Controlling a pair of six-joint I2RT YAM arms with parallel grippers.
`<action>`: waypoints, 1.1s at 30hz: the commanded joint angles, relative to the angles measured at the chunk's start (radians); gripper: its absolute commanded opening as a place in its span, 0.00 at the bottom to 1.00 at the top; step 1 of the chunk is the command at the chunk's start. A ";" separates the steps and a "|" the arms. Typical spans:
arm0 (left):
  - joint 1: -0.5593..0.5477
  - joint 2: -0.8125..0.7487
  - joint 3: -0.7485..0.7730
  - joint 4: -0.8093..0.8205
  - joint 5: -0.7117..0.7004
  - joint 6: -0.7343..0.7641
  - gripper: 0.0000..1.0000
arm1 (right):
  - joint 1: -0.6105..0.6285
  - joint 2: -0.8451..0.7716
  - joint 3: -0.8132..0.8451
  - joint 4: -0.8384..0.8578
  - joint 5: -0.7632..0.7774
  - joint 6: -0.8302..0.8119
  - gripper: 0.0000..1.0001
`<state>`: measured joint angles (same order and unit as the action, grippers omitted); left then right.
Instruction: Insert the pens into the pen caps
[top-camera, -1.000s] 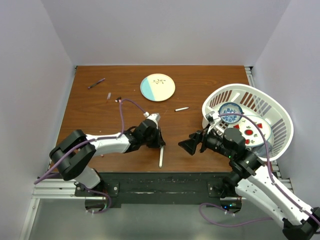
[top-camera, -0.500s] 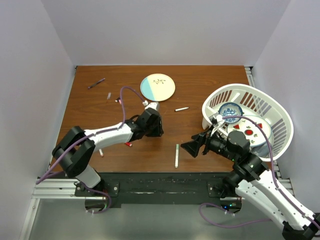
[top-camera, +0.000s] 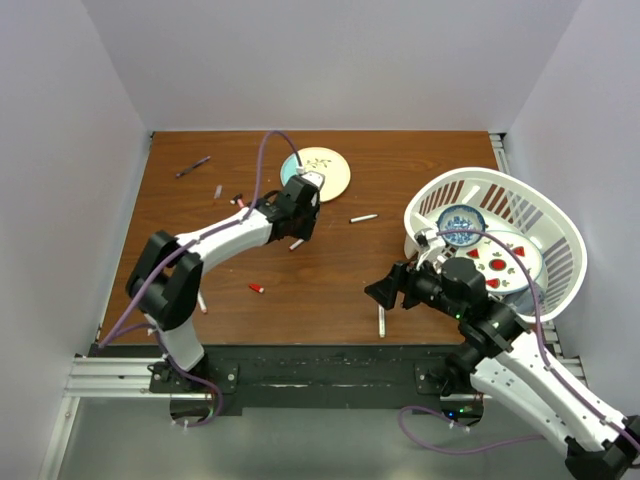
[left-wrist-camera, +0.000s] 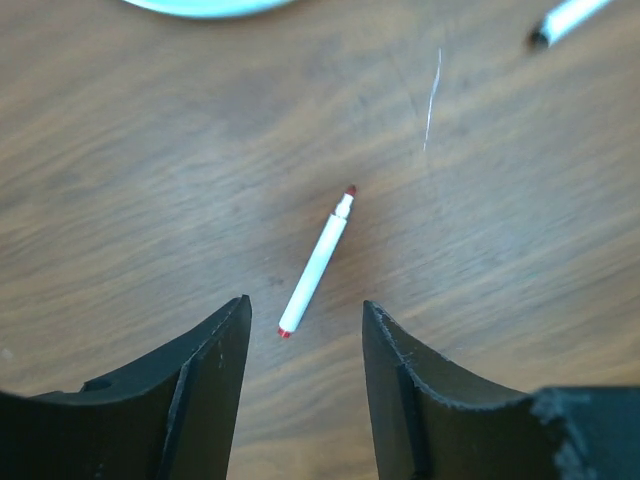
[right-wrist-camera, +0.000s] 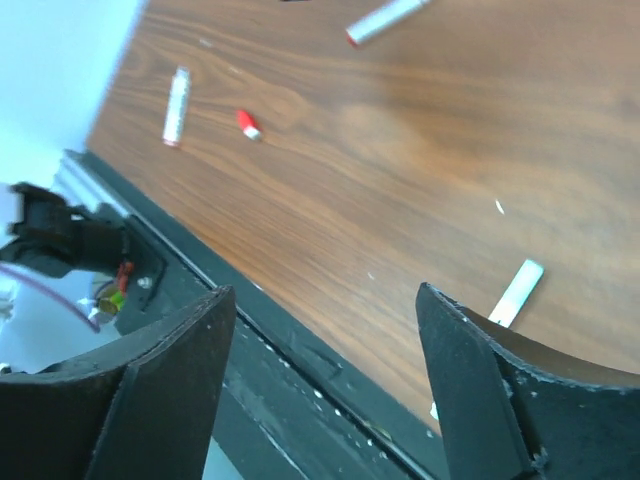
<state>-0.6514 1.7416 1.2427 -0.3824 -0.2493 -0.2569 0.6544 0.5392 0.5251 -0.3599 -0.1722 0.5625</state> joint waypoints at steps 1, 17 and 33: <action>0.012 0.088 0.061 0.000 0.071 0.146 0.54 | 0.002 0.045 -0.045 -0.076 0.111 0.095 0.74; 0.056 0.217 0.023 0.096 0.079 0.185 0.51 | 0.047 0.320 -0.109 -0.140 0.510 0.270 0.74; 0.056 0.162 -0.017 0.102 0.173 0.065 0.00 | 0.062 0.292 -0.105 -0.091 0.494 0.234 0.66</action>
<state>-0.6022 1.9484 1.2572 -0.2764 -0.1310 -0.1211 0.7124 0.8680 0.3717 -0.4374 0.2722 0.8059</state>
